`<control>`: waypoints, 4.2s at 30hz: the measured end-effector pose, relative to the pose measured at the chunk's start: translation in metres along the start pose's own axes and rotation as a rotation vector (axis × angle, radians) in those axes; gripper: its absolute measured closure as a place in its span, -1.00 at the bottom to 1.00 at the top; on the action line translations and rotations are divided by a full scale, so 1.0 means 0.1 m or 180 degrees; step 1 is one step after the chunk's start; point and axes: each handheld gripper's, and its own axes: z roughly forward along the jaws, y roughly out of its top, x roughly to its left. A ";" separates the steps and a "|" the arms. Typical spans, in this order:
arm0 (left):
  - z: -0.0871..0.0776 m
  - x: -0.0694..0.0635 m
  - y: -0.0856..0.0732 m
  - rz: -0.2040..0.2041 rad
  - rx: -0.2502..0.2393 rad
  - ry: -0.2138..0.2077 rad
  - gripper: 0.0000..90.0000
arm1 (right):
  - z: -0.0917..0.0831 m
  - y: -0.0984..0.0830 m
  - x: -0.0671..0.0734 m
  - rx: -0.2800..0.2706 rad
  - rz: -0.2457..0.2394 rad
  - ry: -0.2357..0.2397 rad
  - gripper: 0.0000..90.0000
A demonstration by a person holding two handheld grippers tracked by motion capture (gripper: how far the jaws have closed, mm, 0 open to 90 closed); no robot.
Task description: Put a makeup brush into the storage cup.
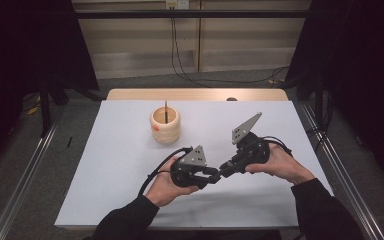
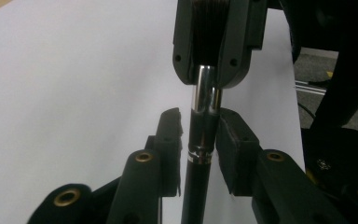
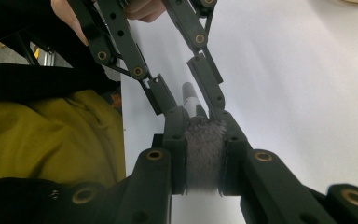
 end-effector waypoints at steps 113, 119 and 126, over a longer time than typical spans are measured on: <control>-0.75 0.29 -0.10 -0.0695 -0.0976 0.0663 0.73 | -0.12 -0.96 0.17 -0.1960 0.0615 -0.1986 -0.98; -0.83 0.35 -0.09 -0.0700 -0.0991 0.0759 0.73 | -0.11 -1.07 0.15 -0.1983 0.0683 -0.2097 -0.96; -0.93 0.42 -0.05 -0.0713 -0.1088 0.0854 0.73 | -0.09 -1.24 0.22 -0.1896 0.0710 -0.2144 -0.94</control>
